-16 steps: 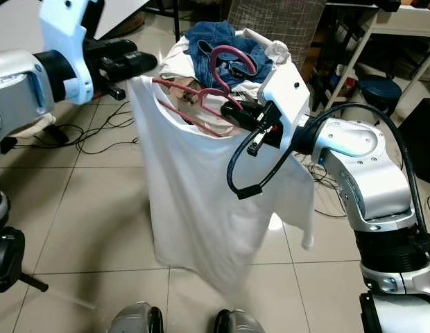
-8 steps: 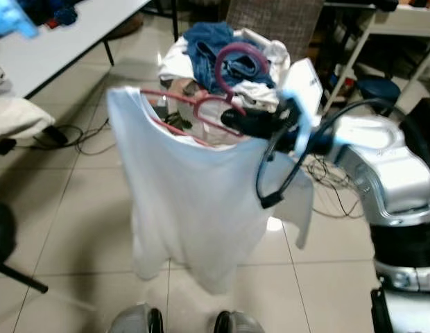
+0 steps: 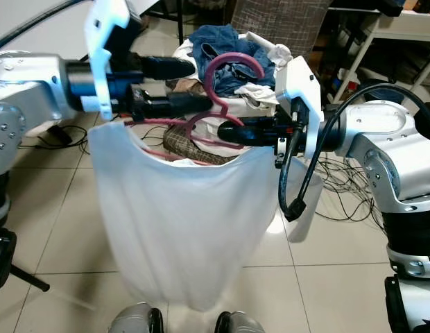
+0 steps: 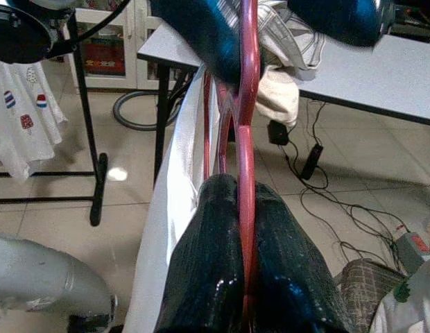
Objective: Hang hanger
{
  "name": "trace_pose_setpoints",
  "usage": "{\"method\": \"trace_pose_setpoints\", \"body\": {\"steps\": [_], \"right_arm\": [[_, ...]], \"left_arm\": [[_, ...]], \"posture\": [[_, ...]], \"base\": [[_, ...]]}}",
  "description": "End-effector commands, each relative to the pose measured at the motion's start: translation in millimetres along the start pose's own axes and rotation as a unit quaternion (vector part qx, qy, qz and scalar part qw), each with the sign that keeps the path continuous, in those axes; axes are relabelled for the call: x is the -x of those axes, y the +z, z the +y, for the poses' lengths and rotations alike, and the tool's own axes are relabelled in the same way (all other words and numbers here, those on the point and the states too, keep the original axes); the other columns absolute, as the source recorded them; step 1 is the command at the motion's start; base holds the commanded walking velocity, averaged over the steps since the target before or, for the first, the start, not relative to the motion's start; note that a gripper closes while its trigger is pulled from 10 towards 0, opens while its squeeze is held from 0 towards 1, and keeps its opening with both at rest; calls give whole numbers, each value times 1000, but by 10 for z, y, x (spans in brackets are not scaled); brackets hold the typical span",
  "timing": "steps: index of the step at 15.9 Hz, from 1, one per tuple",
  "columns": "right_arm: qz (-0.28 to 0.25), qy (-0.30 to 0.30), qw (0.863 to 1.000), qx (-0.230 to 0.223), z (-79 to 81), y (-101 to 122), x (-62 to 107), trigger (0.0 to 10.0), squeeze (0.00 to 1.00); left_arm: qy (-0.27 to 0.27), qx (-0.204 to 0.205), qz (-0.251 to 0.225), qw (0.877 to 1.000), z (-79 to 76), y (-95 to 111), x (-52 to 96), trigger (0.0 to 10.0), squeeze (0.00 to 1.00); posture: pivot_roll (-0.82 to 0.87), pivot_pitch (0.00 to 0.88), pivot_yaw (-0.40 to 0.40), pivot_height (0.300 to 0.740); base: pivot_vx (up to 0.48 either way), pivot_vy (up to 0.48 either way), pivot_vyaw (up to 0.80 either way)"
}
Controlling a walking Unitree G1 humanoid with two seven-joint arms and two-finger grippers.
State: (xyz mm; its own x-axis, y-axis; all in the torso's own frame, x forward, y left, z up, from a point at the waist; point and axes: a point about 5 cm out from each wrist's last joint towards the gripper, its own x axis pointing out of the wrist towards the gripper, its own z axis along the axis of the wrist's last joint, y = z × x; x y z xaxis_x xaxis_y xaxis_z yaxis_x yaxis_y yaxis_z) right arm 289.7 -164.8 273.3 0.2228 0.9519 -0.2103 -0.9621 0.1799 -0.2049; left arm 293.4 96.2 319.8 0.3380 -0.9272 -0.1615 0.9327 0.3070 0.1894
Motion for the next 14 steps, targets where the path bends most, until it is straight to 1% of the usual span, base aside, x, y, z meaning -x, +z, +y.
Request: {"method": "trace_pose_setpoints", "body": {"steps": [1,2,4,5,9,10,11,13,14], "right_arm": [[-8,13,1000,26,19,150,2,0,0],[-8,15,999,27,21,154,0,0,0],[-8,20,999,27,23,160,3,0,0],[-7,21,999,26,18,157,17,0,0],[-10,24,999,25,15,173,32,0,0],[-7,20,999,27,5,174,48,0,0],[-7,19,999,28,4,174,51,0,0],[-6,17,999,29,0,177,63,0,0],[-7,17,999,29,4,181,57,0,0]], "left_arm": [[-17,-5,20,1000,-55,-67,-30,10000,0],[-19,-8,26,999,-65,-103,-43,10000,0],[-34,5,26,999,-92,-147,-61,10000,0],[-47,12,25,999,-107,-154,-47,10000,0],[-57,13,46,997,-118,-250,-8,10000,0],[-64,30,20,997,-97,-211,36,10000,0],[-63,35,13,997,-87,-196,45,10000,0],[-67,72,-27,995,-15,-104,132,10000,0],[-59,55,-2,997,-10,-157,146,10000,0]], "posture": [[-50,43,-38,740],[-50,43,-37,740],[-50,42,-38,740],[-49,43,-38,740],[-49,40,-35,740],[-50,42,-34,740],[-50,42,-35,740],[-49,43,-34,740],[-50,44,-35,740]], "base": [[0,0,0],[0,0,0],[0,0,0],[0,0,0],[0,0,0],[0,0,0],[0,0,0],[0,0,0],[0,0,0]]}}
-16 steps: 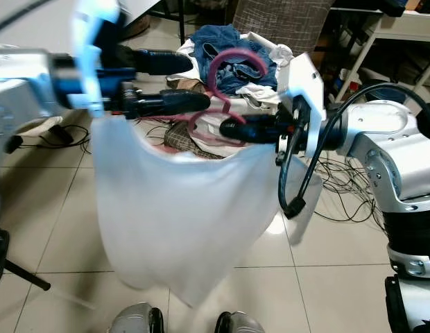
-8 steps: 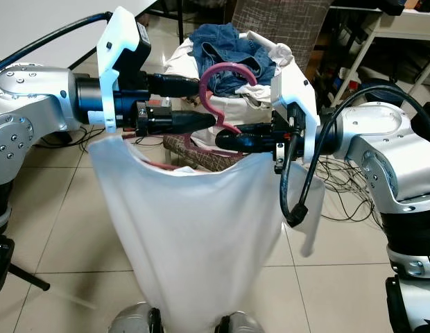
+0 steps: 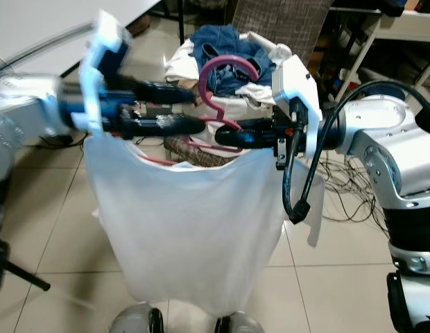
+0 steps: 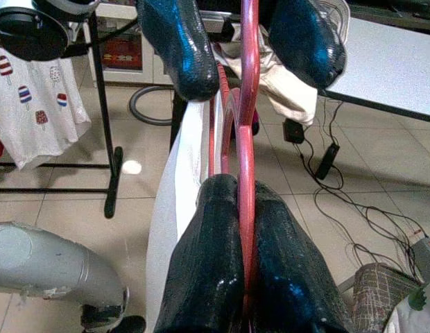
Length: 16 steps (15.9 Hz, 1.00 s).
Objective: Hang hanger
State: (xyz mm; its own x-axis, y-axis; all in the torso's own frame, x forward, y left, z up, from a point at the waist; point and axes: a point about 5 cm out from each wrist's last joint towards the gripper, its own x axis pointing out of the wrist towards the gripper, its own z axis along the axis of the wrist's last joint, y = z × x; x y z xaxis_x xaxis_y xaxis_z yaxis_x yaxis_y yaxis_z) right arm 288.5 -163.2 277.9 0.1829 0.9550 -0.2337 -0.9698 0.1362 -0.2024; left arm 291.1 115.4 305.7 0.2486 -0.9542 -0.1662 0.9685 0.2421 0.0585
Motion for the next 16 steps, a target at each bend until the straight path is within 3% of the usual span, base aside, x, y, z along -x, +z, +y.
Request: {"method": "trace_pose_setpoints", "body": {"steps": [1,3,4,6,7,16], "right_arm": [[-15,-5,1000,26,2,131,62,0,0],[-16,-4,1000,26,5,133,57,0,0],[-17,-1,1000,26,9,139,39,0,0],[-19,1,999,26,8,148,21,0,0],[-19,2,999,26,10,148,8,0,0],[-19,4,999,30,15,163,-11,0,0]], "left_arm": [[-11,-8,7,1000,-21,4,-19,10000,0],[-14,-8,15,1000,-36,-29,-40,10000,0],[-28,-3,38,999,-94,-126,-121,9059,0],[-31,-5,47,998,-113,-172,-187,5490,0],[-34,-4,48,998,-114,-178,-219,0,0],[-24,8,35,999,-71,-157,-206,0,0]], "posture": [[-49,44,-35,740],[-48,45,-36,740],[-49,45,-35,740],[-50,47,-33,740],[-54,48,-30,740],[-51,47,-30,740]], "base": [[0,0,0],[0,0,0],[0,0,0],[0,0,0],[0,0,0],[0,0,0]]}}
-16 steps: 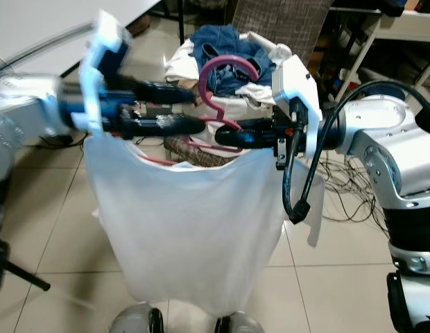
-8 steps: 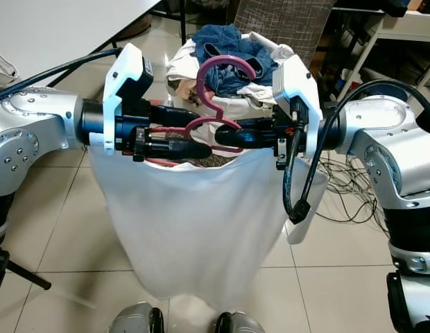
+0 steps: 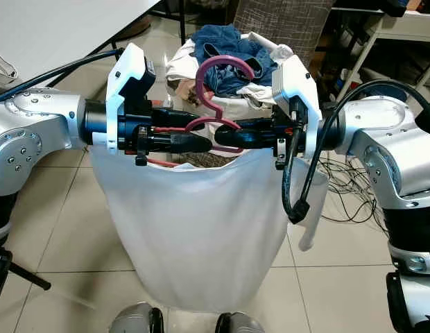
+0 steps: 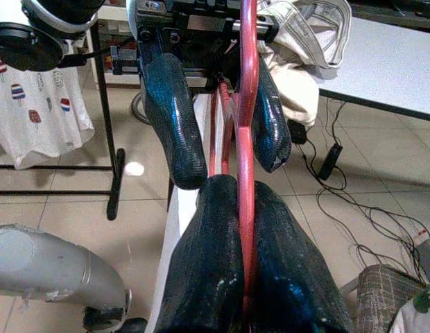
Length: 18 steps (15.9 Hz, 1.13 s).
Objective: Hang hanger
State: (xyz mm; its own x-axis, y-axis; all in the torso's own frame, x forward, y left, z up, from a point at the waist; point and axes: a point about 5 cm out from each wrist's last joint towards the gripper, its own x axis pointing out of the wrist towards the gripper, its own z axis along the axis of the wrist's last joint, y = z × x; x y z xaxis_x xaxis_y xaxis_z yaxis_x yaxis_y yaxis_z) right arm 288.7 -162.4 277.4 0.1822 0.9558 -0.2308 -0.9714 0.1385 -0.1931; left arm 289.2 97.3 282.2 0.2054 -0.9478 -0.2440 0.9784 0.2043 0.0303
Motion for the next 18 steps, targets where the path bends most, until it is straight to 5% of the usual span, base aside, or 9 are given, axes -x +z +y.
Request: {"method": "trace_pose_setpoints", "body": {"steps": [1,10,11,12,17,18], "right_arm": [[-17,4,999,35,17,168,-5,0,0],[-16,2,999,35,17,166,-7,0,0],[-23,-22,999,42,-24,173,-1,10000,863],[-28,-27,999,38,-41,168,9,10000,1000],[-44,-69,995,62,-92,179,71,10000,1000],[-48,-77,994,64,-106,186,75,10000,867]], "left_arm": [[-2,-1,-4,1000,4,39,7,0,0],[4,2,-21,1000,21,80,49,0,0],[6,4,-24,1000,16,74,70,0,0],[14,7,-24,1000,14,53,93,0,0],[81,26,-12,996,111,-73,212,0,0],[86,27,-10,996,120,-82,217,0,0]], "posture": [[-51,46,-32,740],[-55,28,-30,740],[-54,22,-30,740],[-54,20,-30,740],[-43,0,-28,740],[-43,0,-28,740]], "base": [[0,0,0],[0,0,0],[0,0,0],[0,0,0],[0,0,0],[0,0,0]]}}
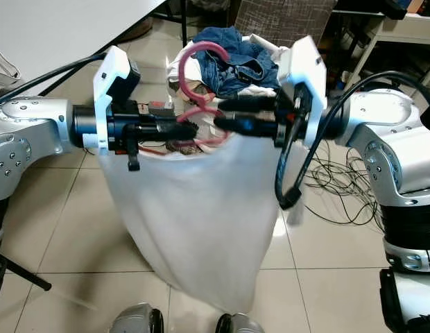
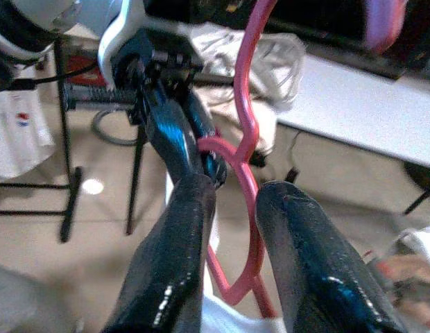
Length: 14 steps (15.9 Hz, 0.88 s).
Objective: Hang hanger
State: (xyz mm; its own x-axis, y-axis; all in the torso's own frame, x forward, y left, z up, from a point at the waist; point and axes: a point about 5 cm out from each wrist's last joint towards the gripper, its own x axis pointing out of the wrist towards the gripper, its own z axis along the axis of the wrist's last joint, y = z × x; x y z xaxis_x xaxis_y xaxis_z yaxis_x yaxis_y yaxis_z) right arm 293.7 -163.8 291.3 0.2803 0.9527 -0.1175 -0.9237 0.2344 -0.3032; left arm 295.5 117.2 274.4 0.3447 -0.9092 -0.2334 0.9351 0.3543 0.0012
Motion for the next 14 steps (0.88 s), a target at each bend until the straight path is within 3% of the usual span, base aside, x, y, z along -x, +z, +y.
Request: {"method": "trace_pose_setpoints", "body": {"steps": [1,4,5,6,7,8,9,10,11,12,13,14], "right_arm": [[-17,-15,1000,18,-49,108,62,10000,0],[-68,-11,998,11,-77,302,239,10000,0],[-68,-32,997,19,-87,316,310,10000,0],[-75,-84,993,17,-104,291,366,10000,0],[-75,-117,990,19,-115,255,373,10000,0],[-76,-185,980,6,-133,129,352,10000,0],[-80,-212,974,-5,-129,63,330,10000,0],[-81,-263,961,-26,-101,-99,275,10000,0],[-81,-337,936,-59,-73,-310,206,10000,0],[-74,-388,916,-79,-36,-444,154,10000,0],[-71,-395,911,-94,40,-520,86,10000,0],[-72,-413,899,-128,130,-631,-10,10000,0]], "left_arm": [[22,0,-2,1000,43,15,72,0,0],[63,10,20,998,79,-115,137,0,0],[111,2,33,993,120,-181,182,0,0],[196,0,27,980,189,-247,256,0,0],[238,-2,14,971,221,-265,299,0,0],[304,6,-13,953,237,-312,398,0,0],[330,-3,-29,944,228,-318,437,0,0],[372,27,-65,926,183,-367,492,10000,0],[424,55,-97,899,131,-428,540,10000,0],[446,72,-106,886,83,-488,555,10000,0],[461,57,-89,881,52,-565,540,10000,0],[500,47,-72,862,74,-701,531,10000,0]], "posture": [[-42,0,-25,740],[-41,0,-20,740],[-34,0,-24,740],[-31,2,-31,740],[-30,3,-32,740],[-27,7,-33,740],[-26,11,-36,740],[-16,18,-42,740],[-6,22,-50,740],[0,24,-60,740],[11,28,-75,740],[16,31,-86,740]], "base": [[0,0,0],[0,0,0],[0,0,0],[0,0,0],[0,0,0],[0,0,0],[0,0,0],[0,0,0],[0,0,0],[0,0,0],[0,0,0],[0,0,0]]}}
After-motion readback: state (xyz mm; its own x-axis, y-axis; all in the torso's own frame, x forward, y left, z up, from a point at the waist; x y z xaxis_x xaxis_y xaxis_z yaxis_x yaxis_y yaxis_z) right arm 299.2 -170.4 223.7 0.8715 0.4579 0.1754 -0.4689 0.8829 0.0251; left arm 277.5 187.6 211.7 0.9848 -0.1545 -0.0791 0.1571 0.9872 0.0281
